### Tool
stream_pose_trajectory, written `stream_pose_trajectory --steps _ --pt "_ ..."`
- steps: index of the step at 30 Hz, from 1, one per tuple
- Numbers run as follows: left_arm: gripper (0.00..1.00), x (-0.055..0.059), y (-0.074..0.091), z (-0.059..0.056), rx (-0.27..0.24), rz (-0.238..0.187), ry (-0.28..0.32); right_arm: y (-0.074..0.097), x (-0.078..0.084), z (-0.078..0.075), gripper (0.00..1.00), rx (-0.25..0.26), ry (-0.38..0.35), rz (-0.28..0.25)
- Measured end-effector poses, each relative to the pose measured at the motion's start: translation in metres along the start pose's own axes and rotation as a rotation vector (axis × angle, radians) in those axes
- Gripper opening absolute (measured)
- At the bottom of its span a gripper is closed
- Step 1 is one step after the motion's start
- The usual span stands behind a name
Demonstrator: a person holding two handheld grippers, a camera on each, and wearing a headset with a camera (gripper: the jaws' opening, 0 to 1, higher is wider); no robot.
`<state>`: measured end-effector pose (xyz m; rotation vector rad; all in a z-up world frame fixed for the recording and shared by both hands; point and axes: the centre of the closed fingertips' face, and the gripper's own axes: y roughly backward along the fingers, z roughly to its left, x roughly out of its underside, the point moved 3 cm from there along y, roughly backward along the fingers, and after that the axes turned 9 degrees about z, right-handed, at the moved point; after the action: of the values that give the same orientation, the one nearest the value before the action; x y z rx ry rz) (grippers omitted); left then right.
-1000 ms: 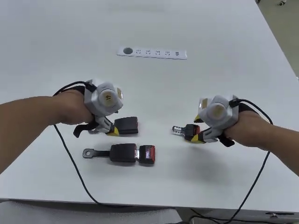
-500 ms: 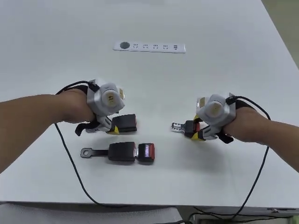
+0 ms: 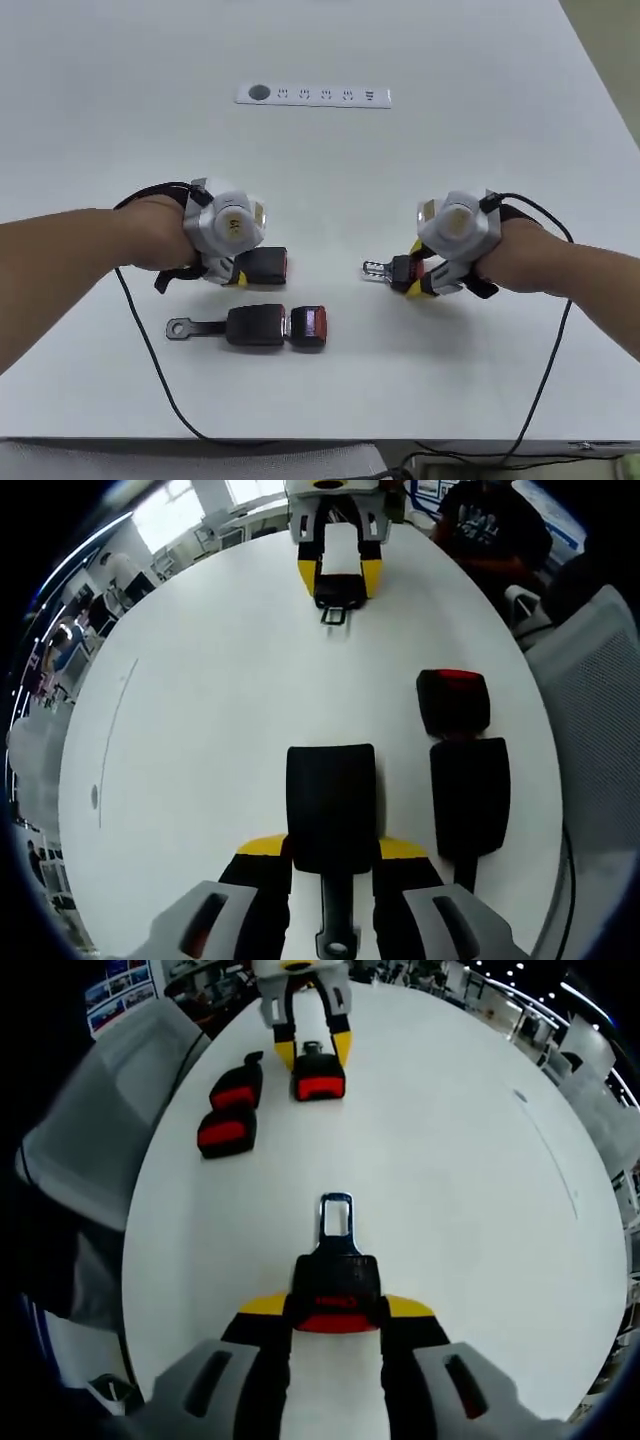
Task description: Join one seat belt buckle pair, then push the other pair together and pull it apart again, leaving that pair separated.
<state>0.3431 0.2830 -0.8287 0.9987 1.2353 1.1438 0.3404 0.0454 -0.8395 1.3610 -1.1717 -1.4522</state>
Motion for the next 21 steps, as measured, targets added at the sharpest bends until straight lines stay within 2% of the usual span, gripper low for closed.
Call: stream_pose_trajectory --steps 6,7,12,18,21 --pt "0.31 0.0 0.0 -0.002 -0.014 -0.01 0.001 -0.002 -0.005 -0.001 0.34 -0.007 0.027 -0.01" --pt "0.31 0.0 0.0 -0.002 -0.014 -0.008 0.003 -0.001 -0.007 -0.001 0.35 -0.011 0.052 -0.003" --pt "0.31 0.0 0.001 -0.001 -0.002 -0.003 0.015 -0.002 -0.011 -0.003 0.34 -0.026 0.083 0.033" --pt "0.31 0.002 -0.001 0.002 0.002 -0.021 0.04 -0.001 -0.013 -0.001 0.35 -0.023 0.07 0.04" --pt "0.31 0.002 -0.002 0.002 0.005 -0.025 0.051 -0.001 -0.019 0.0 0.35 -0.012 0.039 0.035"
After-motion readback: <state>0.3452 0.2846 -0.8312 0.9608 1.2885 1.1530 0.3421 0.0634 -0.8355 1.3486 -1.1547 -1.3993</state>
